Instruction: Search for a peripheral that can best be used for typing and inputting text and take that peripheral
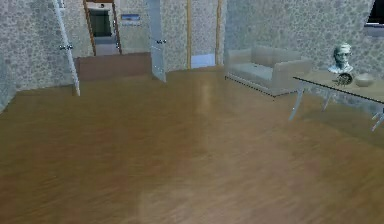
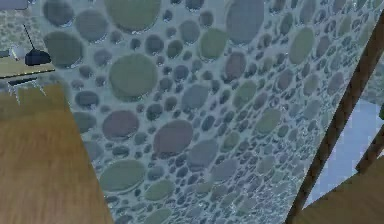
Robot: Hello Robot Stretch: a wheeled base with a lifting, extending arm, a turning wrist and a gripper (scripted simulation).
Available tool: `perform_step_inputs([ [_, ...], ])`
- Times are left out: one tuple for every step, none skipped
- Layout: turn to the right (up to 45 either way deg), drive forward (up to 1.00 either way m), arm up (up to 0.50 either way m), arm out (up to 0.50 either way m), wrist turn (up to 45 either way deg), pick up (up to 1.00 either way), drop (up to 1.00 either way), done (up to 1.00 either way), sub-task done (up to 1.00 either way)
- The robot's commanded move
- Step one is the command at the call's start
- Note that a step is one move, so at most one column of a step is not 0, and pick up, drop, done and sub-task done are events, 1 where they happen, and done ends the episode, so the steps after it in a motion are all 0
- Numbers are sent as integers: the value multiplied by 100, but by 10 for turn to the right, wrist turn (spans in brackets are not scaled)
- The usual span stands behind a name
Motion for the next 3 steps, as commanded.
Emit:
perform_step_inputs([
  [0,100,0,0,0,0,0,0,0],
  [0,100,0,0,0,0,0,0,0],
  [0,100,0,0,0,0,0,0,0],
])
